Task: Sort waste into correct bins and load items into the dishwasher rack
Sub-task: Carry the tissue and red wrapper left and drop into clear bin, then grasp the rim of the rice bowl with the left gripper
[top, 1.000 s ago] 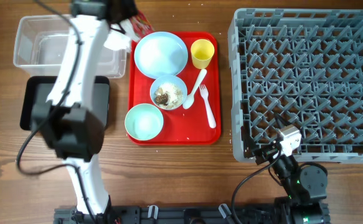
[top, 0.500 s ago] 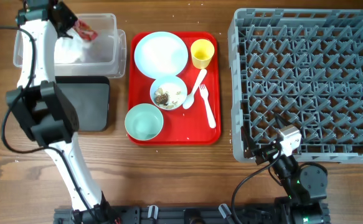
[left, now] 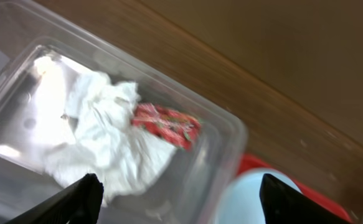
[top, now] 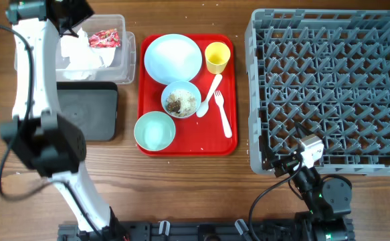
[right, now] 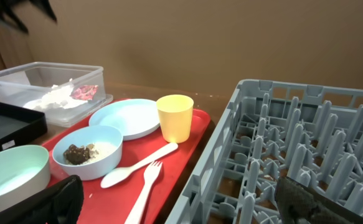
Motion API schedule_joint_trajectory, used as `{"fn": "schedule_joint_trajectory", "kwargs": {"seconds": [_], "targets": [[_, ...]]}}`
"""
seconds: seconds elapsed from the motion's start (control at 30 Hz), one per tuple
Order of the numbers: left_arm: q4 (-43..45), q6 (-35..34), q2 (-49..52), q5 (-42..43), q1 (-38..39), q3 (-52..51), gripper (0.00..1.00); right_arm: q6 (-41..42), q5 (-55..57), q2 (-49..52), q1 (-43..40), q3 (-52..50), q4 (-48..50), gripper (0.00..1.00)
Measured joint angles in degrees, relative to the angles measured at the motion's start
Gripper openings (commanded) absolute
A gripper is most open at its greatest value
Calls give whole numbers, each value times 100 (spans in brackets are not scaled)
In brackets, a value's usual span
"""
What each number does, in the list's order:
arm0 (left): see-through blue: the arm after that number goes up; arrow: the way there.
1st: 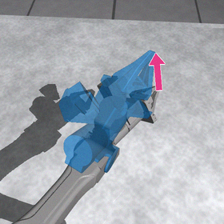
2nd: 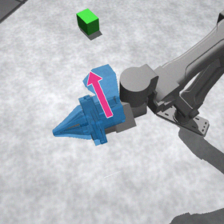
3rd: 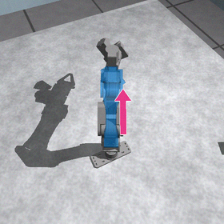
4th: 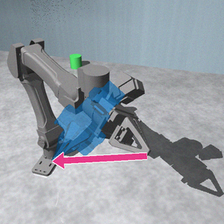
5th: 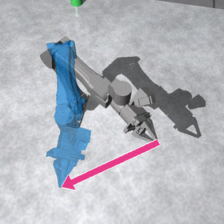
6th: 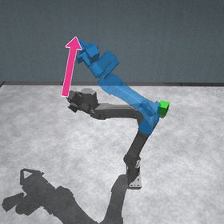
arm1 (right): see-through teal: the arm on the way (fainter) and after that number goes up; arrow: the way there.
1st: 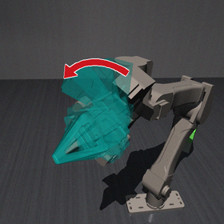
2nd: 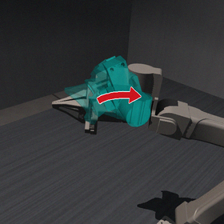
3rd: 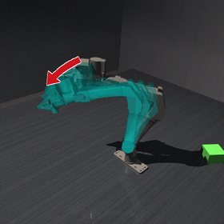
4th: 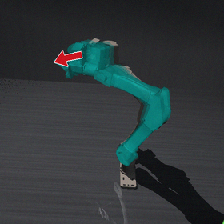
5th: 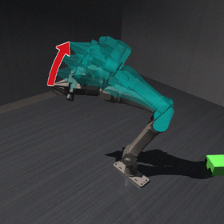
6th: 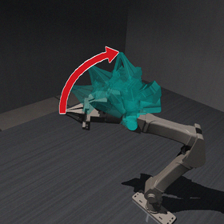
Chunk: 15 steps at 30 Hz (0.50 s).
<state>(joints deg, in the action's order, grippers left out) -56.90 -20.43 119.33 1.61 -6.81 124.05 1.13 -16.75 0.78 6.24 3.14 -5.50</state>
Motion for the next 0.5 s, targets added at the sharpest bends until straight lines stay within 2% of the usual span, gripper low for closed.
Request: {"fn": "schedule_joint_trajectory", "kwargs": {"seconds": [0.1, 0.2, 0.27, 0.33, 0.43, 0.5], "targets": [[-1003, 22, -704, 7, 686, 70, 85, 0, 0, 0, -2, 0, 0, 100], [-1840, 20, -684, 52, 1655, 31, 85, 0, 0, 0, -2, 0, 0, 100], [-1937, 15, -581, 68, 2116, -184, 83, 0, 0, 0, -2, 0, 0, 100], [-1878, -24, -479, 74, 2573, -450, 81, 0, 2, 0, -2, 0, -2, 100], [-1329, -157, -413, 87, 3257, -1064, 77, 0, 0, 0, -2, 0, 0, 100], [-487, -293, -413, 90, 3515, -1655, 76, 0, 0, 0, -2, 0, 0, 100]]}}
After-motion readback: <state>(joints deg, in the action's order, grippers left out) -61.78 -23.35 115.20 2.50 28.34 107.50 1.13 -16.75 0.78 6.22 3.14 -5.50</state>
